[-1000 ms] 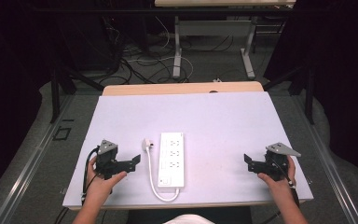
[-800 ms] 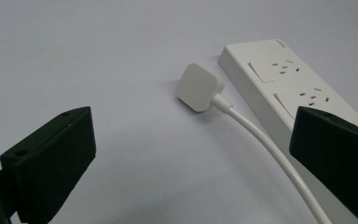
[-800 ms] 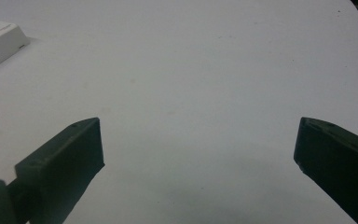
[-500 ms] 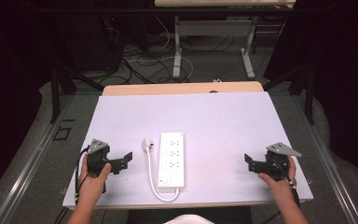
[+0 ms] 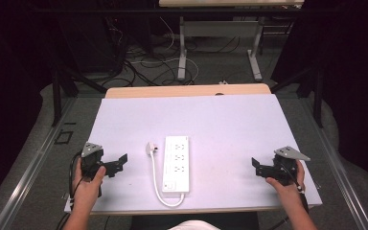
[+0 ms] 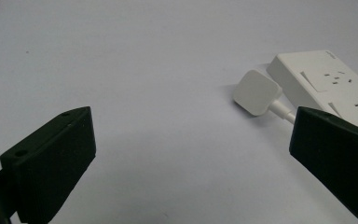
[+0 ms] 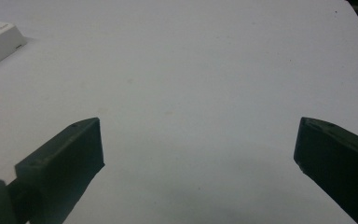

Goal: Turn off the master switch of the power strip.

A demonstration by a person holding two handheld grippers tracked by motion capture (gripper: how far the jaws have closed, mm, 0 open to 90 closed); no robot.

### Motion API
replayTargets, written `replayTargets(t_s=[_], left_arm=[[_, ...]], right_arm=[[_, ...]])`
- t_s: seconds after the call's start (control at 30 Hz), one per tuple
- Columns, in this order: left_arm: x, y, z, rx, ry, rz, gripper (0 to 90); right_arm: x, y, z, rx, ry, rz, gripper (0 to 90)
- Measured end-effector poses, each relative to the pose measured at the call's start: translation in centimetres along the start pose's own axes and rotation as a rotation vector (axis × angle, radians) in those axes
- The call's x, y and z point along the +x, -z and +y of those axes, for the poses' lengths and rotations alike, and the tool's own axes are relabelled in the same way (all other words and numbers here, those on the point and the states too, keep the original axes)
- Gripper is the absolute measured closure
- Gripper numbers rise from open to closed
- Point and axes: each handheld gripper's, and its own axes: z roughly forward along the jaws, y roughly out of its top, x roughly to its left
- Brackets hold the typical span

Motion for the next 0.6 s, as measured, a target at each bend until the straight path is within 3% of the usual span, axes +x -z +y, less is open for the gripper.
replayTargets(t_s=[0.4,0.6], left_arm=[[2.4,-0.6,-0.9,0.032,0.033,0.046,0.7],[2.9,-0.8,-1.2,0.032,0.047,0.058,0.8]], right_arm=[[-0.1,0.0,0.0,0.001,0.0,0.001,0.9],[-0.1,0.0,0.0,0.001,0.0,0.0,0.9]])
